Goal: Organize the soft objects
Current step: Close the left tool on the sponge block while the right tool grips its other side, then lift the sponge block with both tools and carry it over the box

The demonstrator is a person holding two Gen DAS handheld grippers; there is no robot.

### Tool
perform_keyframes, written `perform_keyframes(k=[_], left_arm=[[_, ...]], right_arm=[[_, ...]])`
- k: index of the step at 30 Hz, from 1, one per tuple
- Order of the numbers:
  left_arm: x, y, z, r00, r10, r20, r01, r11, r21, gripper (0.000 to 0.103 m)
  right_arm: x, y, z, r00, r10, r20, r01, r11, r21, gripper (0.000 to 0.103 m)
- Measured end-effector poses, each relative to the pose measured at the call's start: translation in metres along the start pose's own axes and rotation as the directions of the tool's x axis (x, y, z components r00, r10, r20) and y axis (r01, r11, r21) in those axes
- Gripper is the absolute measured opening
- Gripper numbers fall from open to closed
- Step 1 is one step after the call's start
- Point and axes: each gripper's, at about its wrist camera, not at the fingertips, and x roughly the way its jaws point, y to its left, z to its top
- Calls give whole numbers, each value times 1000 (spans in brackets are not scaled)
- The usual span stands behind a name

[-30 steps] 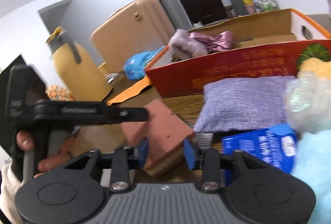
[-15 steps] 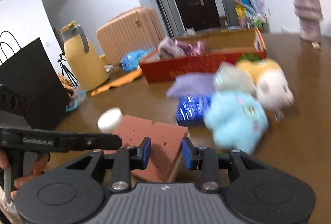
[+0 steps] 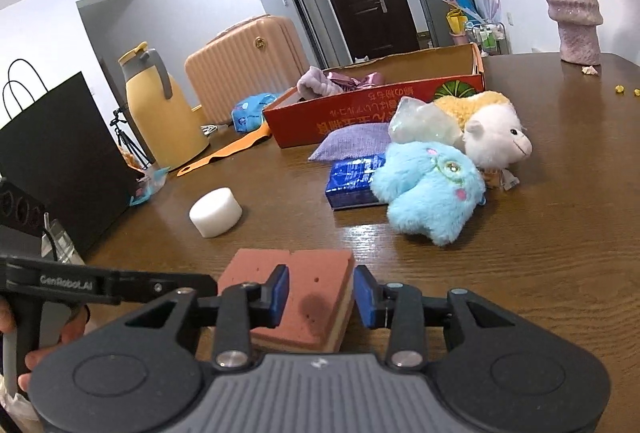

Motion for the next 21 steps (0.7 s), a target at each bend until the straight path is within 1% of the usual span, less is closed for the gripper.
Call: perform_keyframes(k=[4,6,8,9,10,12,15,21], left_arm=[[5,4,2,1000,-18,-3,18,1000,-20,46],[8,6,4,999,-34,-7,34,999,-27,46],[12,7,5,999,-35,-13,34,999,-29,45],[15,7,5,999,-38,-20,38,999,-29,41],[18,8,6,998,-47,-29,46,998,-33,37],[20,8,7,999,-43,-26,43,999,-24,34],[22,7,12,998,-57,-32,57,998,-25,31],[24,-2,32,997,-76,-18,76,997,12,31]], right_arm=[[3,-1,-1,1000,2,-6,-2,1000,7,36],[5,-2,-1,1000,0,-6,0,1000,18,36],[12,-6,-1,1000,-4,-19,4,999,41,36],[15,-9,-1,1000,4,-28,-3,998,56,36],[17,-12,-2,999,29,-29,-27,996,80,36],[20,-18,-2,997,64,-35,-60,991,122,30],[21,-21,1,997,70,-32,-66,990,125,28],[16,-19,18,999,53,4,-53,993,110,28]])
